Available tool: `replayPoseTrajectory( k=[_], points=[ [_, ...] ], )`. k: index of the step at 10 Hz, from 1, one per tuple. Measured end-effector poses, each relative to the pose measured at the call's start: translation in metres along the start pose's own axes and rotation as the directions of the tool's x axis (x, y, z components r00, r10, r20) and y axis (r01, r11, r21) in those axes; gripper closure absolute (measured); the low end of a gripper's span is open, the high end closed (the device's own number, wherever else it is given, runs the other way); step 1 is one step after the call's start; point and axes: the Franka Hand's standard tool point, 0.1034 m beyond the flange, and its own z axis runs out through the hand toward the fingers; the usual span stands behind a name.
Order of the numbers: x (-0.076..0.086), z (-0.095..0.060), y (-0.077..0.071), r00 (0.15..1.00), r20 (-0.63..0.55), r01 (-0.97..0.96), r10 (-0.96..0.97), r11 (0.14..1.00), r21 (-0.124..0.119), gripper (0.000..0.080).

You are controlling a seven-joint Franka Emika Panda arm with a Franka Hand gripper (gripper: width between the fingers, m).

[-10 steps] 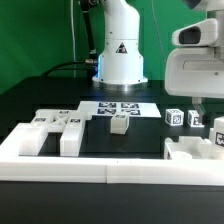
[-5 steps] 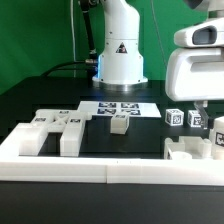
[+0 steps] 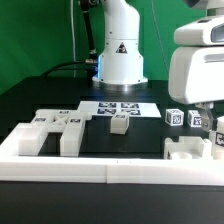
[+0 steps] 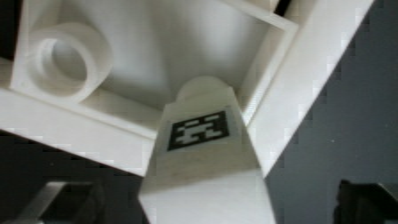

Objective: Assemble chair

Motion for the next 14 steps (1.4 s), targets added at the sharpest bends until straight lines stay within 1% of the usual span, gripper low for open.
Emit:
replayPoseTrajectory(
  k=[2,4,5,6,7,9,10,12,13,14],
  points=[
    [0.0,0.0,0.0,1.0,0.0,-0.01,0.01,1.0,0.0,0.0165],
    [0.0,0.001,0.0,1.0,0.001,-0.027,0.027,1.0,0.0,0.0516],
    [0.0,0.001,0.0,1.0,0.001,-0.027,0.027,1.0,0.0,0.0512],
    [0.0,0.001,0.0,0.996,0.0,-0.092,0.092,0.996,0.0,0.0512],
    [0.0,0.001,0.0,0.981,0.0,-0.192,0.192,0.981,0.001,0.0512],
    [0.0,0.0,0.001,0.919,-0.003,-0.393,0.393,0.919,0.0,0.0512],
    [0.0,0.0,0.001,0.868,-0.004,-0.496,0.496,0.868,0.0,0.0512],
    [-0.004,0.001,0.006,0.735,0.005,-0.678,0.678,0.735,-0.018,0.0511],
    [-0.006,0.0,0.009,0.682,0.002,-0.731,0.731,0.682,-0.027,0.0511],
    [-0.007,0.0,0.011,0.654,-0.001,-0.756,0.756,0.654,-0.032,0.051]
  ],
)
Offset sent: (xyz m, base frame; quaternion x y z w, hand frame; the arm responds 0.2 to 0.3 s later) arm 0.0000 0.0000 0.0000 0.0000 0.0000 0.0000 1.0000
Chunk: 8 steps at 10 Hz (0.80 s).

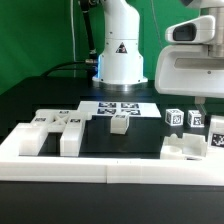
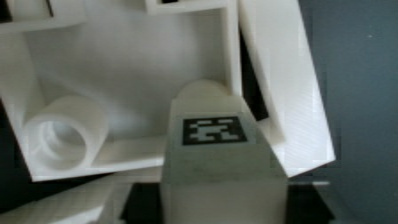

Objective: Assemble chair

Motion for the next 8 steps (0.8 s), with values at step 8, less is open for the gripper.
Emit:
replayPoseTrajectory(
  k=[8],
  points=[
    [0.004,-0.009,0.011,0.992,-0.012,-0.128,0.128,0.992,-0.024,0.0243]
  ],
)
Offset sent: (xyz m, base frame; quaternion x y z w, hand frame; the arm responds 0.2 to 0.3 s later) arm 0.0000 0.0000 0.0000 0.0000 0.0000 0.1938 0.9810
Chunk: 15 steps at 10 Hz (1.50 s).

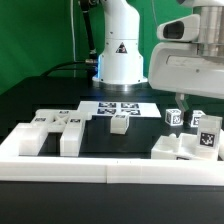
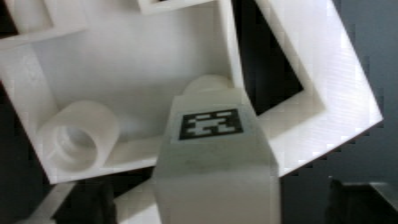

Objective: Assemble chair

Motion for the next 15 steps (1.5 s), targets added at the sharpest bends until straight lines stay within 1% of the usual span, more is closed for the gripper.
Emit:
replayPoseTrajectory(
  k=[1,3,4,9,10,11,12,13,14,15],
  points=[
    [-0.002,-0.008,0.003,0.998,-0.003,0.061,-0.061,0.998,0.006,0.0166],
    [-0.007,-0.014,0.019,0.981,0.007,0.192,-0.192,0.981,0.002,0.0154],
    [-0.009,-0.015,0.025,0.976,0.011,0.219,-0.219,0.976,0.001,0.0154],
    [-0.01,-0.013,0.024,0.975,0.012,0.221,-0.221,0.975,0.0,0.0151],
    [-0.013,-0.015,0.029,0.957,0.003,0.29,-0.29,0.957,0.004,0.0151],
    [-0.02,-0.016,0.051,0.929,-0.019,0.371,-0.371,0.929,0.01,0.0151],
    [-0.029,-0.014,0.089,0.918,-0.013,0.396,-0.396,0.918,0.007,0.0151],
    [-0.027,-0.012,0.111,0.916,-0.002,0.402,-0.402,0.916,0.002,0.0151],
    [-0.023,-0.01,0.121,0.911,-0.001,0.413,-0.413,0.911,-0.001,0.0151],
    [-0.023,-0.01,0.121,0.914,-0.001,0.405,-0.405,0.914,0.0,0.0151]
  ],
)
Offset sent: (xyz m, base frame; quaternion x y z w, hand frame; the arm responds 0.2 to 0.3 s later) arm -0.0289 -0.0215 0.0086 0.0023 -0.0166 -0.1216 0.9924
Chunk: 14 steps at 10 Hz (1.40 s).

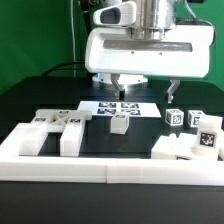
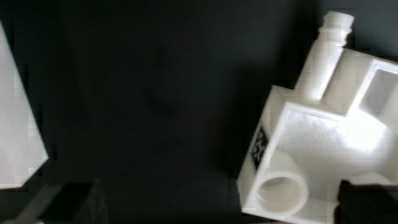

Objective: Assemble chair

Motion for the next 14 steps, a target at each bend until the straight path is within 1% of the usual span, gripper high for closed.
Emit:
replayPoseTrajectory(
  k=[1,3,4,6,7,8,9,12,13,14],
  points=[
    [0.0,0.0,-0.002,1.0,0.0,0.005,-0.005,1.0,0.001,0.0151],
    [-0.001,0.001,0.001,1.0,0.001,0.014,-0.014,1.0,0.0,0.0151],
    [-0.006,0.003,0.015,1.0,0.002,0.026,-0.026,1.0,-0.005,0.0151],
    [-0.03,0.013,0.039,0.999,0.042,-0.02,0.02,1.0,-0.015,0.0151],
    [-0.04,0.02,0.048,0.998,0.061,-0.031,0.032,0.999,-0.017,0.0151],
    [-0.046,0.024,0.052,0.998,0.056,-0.036,0.037,0.999,-0.021,0.0151],
    [-0.046,0.027,0.049,0.999,0.043,-0.028,0.029,0.999,-0.023,0.0151],
    [-0.048,0.027,0.048,0.997,0.071,-0.029,0.03,0.999,-0.02,0.0151],
    [-0.051,0.027,0.048,0.994,0.104,-0.028,0.03,0.999,-0.017,0.0151],
    [-0.057,0.027,0.051,0.985,0.174,-0.007,0.008,1.0,-0.007,0.0151]
  ],
)
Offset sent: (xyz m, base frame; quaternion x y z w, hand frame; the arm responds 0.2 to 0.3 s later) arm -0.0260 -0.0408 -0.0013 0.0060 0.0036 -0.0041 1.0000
